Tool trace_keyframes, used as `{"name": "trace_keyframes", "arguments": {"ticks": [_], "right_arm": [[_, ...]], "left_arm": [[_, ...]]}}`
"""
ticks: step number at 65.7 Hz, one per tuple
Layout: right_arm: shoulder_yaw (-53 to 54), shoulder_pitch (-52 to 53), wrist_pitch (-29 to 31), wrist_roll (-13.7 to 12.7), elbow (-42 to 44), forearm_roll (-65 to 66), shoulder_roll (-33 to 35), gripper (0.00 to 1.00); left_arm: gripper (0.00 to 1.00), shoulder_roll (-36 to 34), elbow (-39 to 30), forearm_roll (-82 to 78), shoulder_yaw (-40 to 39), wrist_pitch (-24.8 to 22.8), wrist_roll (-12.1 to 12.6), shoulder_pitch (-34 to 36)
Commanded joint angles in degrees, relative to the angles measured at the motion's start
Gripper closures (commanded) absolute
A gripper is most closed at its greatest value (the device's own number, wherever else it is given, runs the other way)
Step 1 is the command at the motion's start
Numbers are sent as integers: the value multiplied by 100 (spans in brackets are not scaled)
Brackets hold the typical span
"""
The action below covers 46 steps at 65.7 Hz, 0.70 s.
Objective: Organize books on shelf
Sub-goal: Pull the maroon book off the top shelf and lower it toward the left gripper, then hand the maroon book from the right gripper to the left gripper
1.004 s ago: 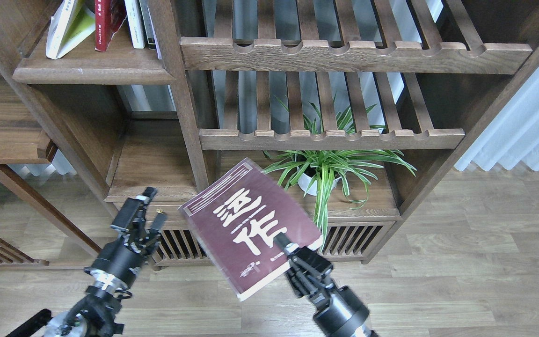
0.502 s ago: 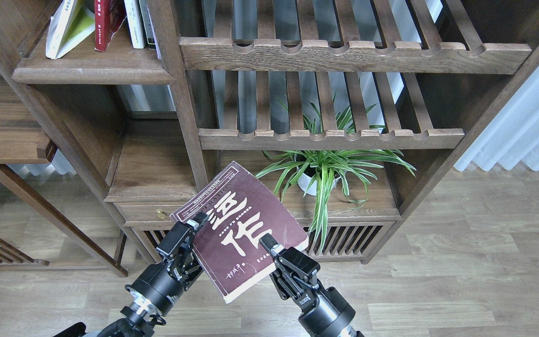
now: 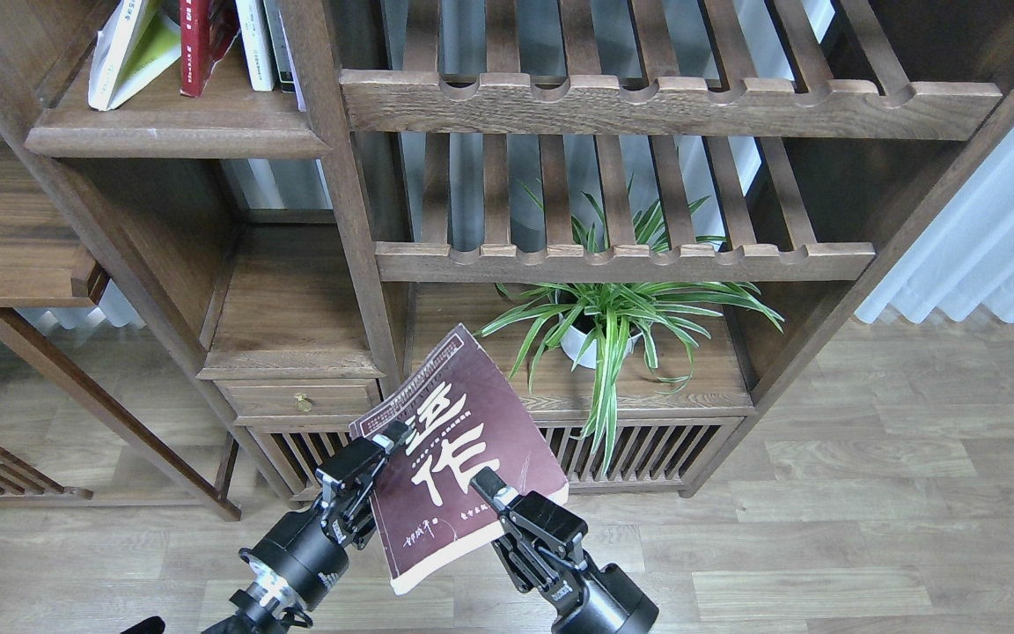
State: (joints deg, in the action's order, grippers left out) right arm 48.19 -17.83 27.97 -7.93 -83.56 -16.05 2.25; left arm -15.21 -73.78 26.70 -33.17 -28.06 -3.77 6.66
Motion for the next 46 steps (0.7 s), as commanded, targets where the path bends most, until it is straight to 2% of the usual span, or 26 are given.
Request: {"name": "trace_keyframes", "arguments": {"ticks": [1, 4, 5, 6, 7, 8, 9, 28, 36, 46], "right_arm": [[24, -1, 3, 11, 6, 5, 3, 92], [24, -1, 3, 20, 32, 31, 12, 79], [15, 8, 3, 20, 41, 66, 12, 65], [15, 8, 3, 20, 59, 84, 12, 57], [6, 43, 3, 20, 102, 163, 12, 29], [6, 52, 3, 20, 138, 189, 12, 18], [6, 60, 3, 63, 225, 285, 12, 0], [129, 122, 3, 107, 1122, 409, 161, 0], [147, 157, 3, 107, 1842, 409, 425, 0], [279, 315, 3, 107, 2133, 401, 469, 0]], "left_arm": [[99, -79, -5, -16, -40, 6, -10, -25], [99, -140, -14, -25, -49, 6, -10, -25], [99, -184, -14, -42, -49, 6, -18, -25], [99, -202, -14, -42, -49, 6, -10, -25], [99, -237, -23, -60, -41, 6, -18, -25], [99, -246, -23, -60, -40, 6, -18, -25], [99, -272, -23, -60, -40, 6, -18, -25], [99, -465, -23, -95, -207, 6, -1, 28], [99, -931, -67, -701, -506, 6, -1, -33], [99, -1379, -93, -1430, -655, 6, 17, -69]]}}
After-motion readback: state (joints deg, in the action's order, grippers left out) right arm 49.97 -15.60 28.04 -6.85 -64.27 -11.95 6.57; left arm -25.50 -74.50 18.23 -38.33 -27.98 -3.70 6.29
